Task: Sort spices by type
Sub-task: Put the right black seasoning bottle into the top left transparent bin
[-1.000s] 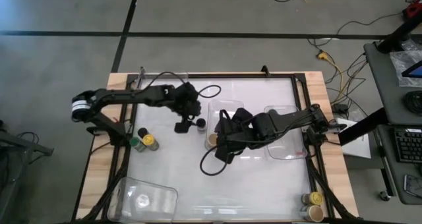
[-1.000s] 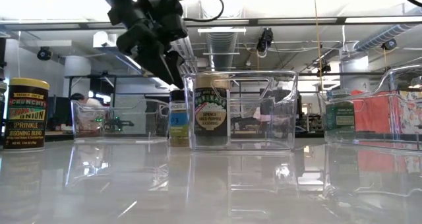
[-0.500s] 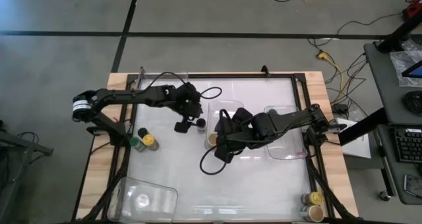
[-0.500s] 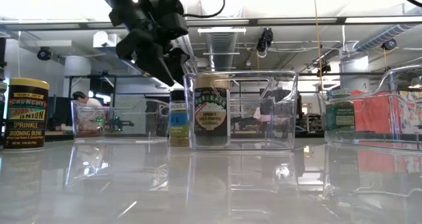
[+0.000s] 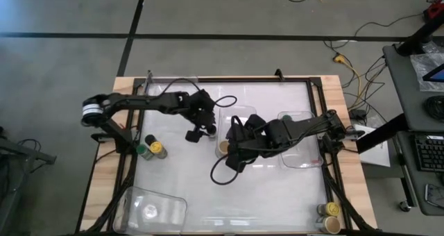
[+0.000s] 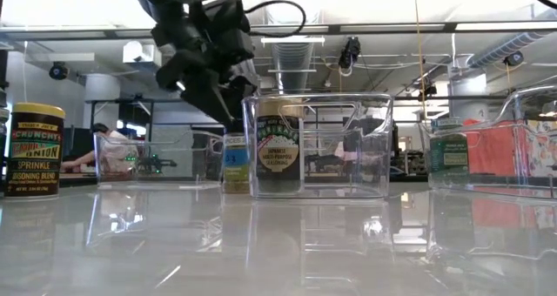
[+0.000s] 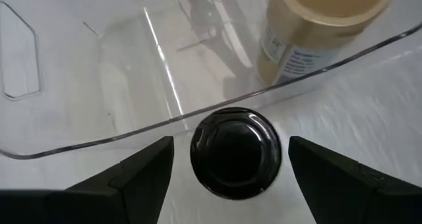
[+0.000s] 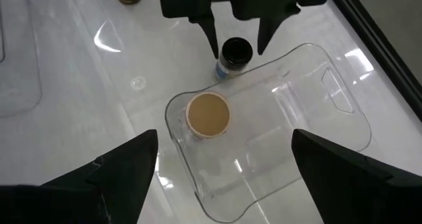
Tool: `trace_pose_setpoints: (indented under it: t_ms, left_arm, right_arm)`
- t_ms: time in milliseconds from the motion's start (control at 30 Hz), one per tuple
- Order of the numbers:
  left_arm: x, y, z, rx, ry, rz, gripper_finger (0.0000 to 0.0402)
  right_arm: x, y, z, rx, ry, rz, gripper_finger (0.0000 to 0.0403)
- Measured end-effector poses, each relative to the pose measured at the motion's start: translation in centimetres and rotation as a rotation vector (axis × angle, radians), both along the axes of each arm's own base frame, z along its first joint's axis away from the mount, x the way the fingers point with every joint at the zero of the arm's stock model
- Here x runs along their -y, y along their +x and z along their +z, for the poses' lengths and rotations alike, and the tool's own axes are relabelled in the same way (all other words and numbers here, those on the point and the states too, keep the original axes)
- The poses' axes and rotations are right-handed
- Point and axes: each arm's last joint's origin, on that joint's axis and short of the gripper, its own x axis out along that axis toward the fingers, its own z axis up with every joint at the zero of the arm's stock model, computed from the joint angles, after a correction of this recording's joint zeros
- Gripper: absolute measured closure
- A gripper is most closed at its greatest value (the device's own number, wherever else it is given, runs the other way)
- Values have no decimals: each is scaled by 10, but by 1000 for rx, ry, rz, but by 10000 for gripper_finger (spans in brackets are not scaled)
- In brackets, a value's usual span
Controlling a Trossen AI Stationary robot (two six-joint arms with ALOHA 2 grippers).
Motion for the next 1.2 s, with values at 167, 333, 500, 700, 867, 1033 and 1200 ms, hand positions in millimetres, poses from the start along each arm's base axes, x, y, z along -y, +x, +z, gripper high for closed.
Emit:
trace_pose_setpoints:
  t_ms: [167, 333, 500, 700, 867, 1033, 1200]
  left_arm:
    - [-1, 3, -6, -10, -10, 10, 119]
    - [-1, 6, -12, -24, -28, 30, 119]
    - [-2, 7, -12, -27, -35, 73, 133]
    - [-2, 8, -11, -18, -37, 81, 185]
    - [-2, 8, -11, -24, -68, 124, 214]
    - [3, -4, 9, -78, -133, 144, 214]
    - [10, -27, 40, -64, -145, 160, 211]
  right_arm:
    - [-2, -1, 0, 2, 6, -3, 72]
    - [-2, -1, 0, 4, 10, -10, 80]
    - [-2, -1, 0, 4, 10, -11, 88]
    - [-2, 0, -1, 1, 6, -5, 92]
    - [-2, 0, -1, 0, 6, -5, 84]
    - [-2, 0, -1, -3, 1, 4, 78]
    - [-1, 0, -1, -15, -21, 40, 82]
